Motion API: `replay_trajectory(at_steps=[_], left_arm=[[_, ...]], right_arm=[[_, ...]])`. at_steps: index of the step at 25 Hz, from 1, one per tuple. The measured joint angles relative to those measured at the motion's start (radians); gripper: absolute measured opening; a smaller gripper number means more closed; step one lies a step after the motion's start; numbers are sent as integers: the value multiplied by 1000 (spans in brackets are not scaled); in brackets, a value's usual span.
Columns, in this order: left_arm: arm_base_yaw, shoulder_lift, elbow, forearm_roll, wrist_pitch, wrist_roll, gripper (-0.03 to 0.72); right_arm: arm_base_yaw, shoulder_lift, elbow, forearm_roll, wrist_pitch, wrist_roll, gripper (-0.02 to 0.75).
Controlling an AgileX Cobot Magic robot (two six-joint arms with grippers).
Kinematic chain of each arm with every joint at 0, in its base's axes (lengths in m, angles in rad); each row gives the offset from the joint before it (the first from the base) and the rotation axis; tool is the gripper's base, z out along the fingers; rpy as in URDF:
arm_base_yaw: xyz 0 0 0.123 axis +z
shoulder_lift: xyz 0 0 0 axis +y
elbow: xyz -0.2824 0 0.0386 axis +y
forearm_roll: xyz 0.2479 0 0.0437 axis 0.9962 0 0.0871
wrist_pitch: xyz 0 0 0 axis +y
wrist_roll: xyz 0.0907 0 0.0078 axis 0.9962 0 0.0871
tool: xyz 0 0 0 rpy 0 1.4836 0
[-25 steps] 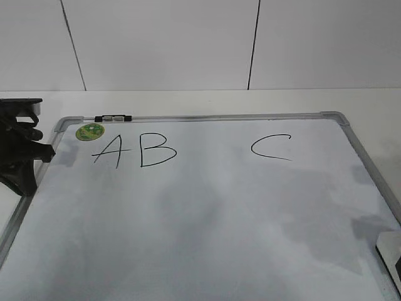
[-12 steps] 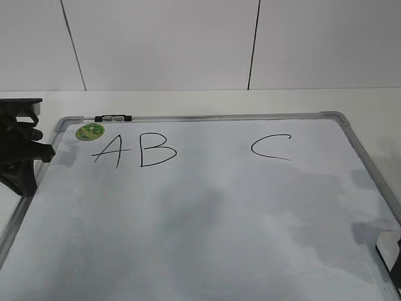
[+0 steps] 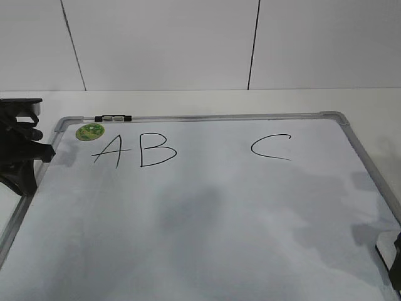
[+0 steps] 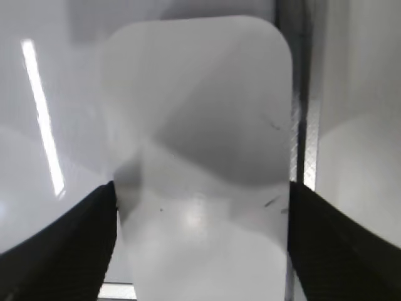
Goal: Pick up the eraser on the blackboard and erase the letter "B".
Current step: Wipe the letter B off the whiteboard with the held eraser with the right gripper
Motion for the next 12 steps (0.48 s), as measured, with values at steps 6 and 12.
replay_trajectory(at_steps=[6, 12], left_arm=[[0, 0, 0, 0, 0, 0, 38], [0, 0, 0, 0, 0, 0, 38]], right_arm=[[0, 0, -9, -1, 0, -4, 599], [0, 0, -9, -3, 5, -8, 583]])
